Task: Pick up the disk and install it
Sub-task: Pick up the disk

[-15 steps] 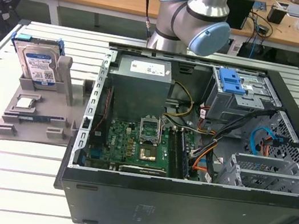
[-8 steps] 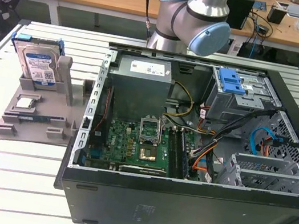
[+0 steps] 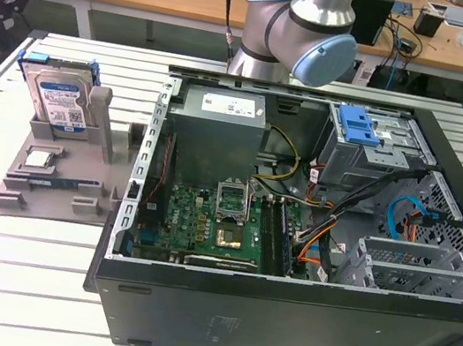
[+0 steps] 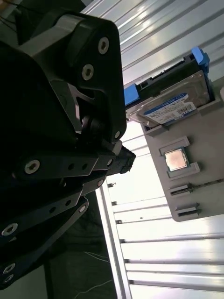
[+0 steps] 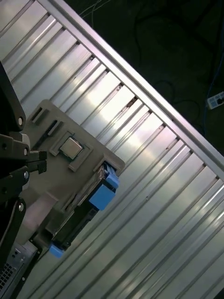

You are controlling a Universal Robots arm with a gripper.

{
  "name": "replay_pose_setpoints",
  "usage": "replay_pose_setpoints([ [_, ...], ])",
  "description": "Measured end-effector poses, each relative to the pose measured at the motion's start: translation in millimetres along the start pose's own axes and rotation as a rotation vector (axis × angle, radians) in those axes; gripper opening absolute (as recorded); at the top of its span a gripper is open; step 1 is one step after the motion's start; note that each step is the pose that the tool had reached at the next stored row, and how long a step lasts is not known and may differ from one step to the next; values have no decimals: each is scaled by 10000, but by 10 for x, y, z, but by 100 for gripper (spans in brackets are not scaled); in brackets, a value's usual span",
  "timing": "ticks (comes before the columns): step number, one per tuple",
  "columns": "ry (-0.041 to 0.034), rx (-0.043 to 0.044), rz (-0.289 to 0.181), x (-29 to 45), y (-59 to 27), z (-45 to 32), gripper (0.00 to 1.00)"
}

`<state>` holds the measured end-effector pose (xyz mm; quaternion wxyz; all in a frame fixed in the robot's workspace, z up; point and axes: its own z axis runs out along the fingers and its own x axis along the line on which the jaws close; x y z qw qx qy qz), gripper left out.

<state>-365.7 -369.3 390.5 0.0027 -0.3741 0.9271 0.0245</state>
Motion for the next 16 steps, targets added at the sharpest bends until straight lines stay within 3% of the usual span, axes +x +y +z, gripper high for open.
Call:
replay_pose_setpoints([
  [10,60,-32,-1375,0,0,0,11],
  [16,83,-45,-1909,0,0,0,11],
])
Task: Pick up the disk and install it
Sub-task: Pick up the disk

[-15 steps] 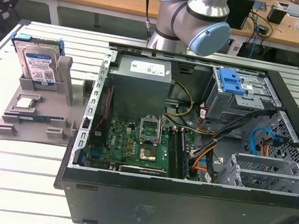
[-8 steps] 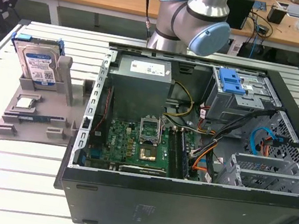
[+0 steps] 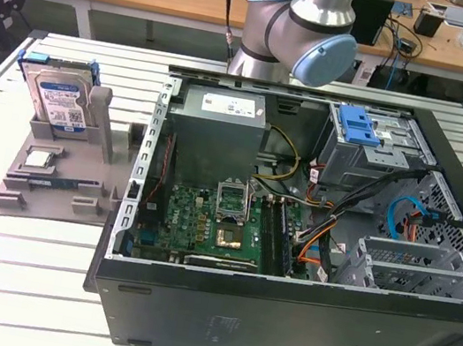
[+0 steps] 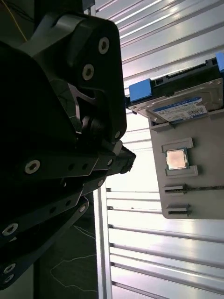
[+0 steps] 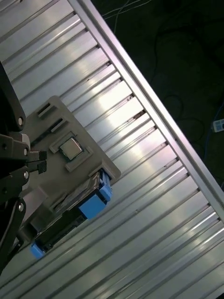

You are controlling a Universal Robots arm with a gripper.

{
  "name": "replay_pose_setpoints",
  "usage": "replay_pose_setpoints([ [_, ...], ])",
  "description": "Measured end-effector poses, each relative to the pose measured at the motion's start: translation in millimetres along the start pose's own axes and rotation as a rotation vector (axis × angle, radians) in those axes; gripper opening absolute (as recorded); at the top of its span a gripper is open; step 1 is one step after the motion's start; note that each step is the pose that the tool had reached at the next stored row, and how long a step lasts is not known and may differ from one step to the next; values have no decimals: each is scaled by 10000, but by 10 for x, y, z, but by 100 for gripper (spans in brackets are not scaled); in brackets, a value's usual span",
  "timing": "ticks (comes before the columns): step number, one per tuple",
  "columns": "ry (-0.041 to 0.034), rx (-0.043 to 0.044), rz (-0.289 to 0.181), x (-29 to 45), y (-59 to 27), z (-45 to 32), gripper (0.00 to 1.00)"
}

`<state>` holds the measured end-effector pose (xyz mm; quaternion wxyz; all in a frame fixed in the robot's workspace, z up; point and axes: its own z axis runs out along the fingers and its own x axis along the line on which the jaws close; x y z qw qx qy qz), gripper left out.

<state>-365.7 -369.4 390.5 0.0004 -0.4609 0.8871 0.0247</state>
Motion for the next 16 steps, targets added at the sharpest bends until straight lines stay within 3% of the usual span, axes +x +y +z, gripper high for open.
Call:
replay_pose_setpoints([
  [16,78,-42,-1802,0,0,0,11],
])
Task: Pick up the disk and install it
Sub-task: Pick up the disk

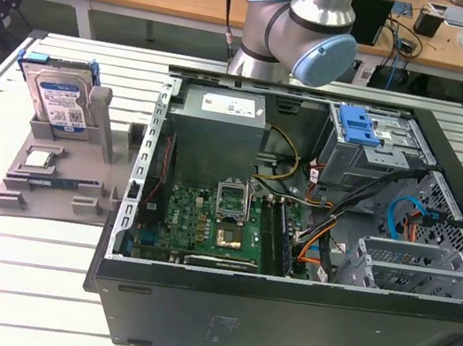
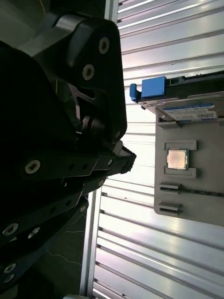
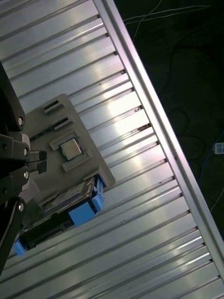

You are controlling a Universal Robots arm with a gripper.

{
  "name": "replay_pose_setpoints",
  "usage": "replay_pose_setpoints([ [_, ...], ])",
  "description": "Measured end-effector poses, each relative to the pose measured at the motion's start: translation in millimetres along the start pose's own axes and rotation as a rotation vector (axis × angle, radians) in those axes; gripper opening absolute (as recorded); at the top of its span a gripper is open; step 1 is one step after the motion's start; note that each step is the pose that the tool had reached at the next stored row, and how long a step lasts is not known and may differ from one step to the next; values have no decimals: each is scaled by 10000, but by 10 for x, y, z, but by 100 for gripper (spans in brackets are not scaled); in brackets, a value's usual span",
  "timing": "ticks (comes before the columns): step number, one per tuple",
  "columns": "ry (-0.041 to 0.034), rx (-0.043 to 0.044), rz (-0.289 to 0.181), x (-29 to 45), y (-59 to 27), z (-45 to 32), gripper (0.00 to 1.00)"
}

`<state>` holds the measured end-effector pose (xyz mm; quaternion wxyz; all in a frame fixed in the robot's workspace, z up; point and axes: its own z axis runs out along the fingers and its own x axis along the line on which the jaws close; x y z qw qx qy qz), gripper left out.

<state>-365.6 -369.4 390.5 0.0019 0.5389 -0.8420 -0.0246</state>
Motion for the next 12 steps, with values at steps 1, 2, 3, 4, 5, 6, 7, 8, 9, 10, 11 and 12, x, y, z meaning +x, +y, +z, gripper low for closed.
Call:
replay_pose_setpoints([
  [1,3,-2,-67,0,0,0,11],
  [2,6,-3,-142,0,0,0,11],
  [3,12,-7,-288,0,0,0,11],
  [4,16,-8,-371,0,0,0,11],
  [5,19,-10,-443,0,0,0,11],
  [6,27,-15,-635,0,0,0,11],
  [7,38,-20,-859,0,0,0,11],
  [8,43,-23,-987,0,0,0,11],
  [9,47,-25,-1076,0,0,0,11],
  [10,50,-27,-1145,0,0,0,11],
  [11,54,-30,-1256,0,0,0,11],
  [12,60,-32,-1392,0,0,0,11],
])
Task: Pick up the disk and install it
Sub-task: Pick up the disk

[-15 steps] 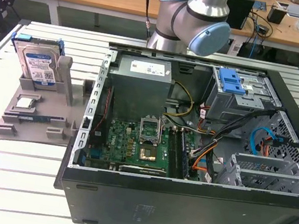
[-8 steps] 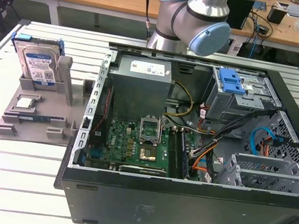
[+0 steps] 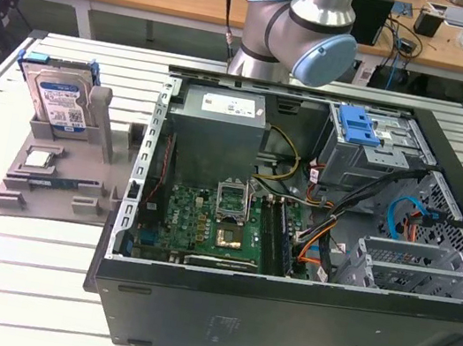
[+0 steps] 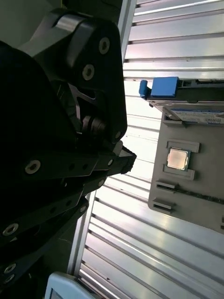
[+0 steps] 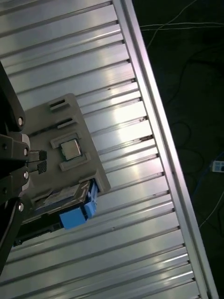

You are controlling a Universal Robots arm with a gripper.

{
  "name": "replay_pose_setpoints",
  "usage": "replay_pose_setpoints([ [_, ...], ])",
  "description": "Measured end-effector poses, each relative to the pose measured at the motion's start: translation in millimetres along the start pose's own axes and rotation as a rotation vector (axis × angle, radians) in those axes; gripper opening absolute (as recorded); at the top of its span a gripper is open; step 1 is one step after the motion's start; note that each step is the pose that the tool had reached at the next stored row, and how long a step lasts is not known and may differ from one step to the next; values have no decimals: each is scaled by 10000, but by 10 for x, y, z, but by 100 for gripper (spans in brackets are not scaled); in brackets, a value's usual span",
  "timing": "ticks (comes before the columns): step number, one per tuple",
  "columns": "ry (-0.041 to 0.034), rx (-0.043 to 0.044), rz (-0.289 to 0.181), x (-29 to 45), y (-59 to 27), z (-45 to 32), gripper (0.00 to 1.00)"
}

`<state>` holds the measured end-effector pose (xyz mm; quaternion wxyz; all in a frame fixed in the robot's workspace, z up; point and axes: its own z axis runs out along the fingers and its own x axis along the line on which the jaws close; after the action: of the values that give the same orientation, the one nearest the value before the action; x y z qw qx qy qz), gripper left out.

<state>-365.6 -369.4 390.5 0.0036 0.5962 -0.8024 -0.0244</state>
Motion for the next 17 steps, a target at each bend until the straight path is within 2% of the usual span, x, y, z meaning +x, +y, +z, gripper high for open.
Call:
replay_pose_setpoints([
  [7,18,-10,-387,0,0,0,11],
  [14,74,-40,-1695,-3,1,0,11],
  [17,106,-58,-2438,-3,1,0,11],
])
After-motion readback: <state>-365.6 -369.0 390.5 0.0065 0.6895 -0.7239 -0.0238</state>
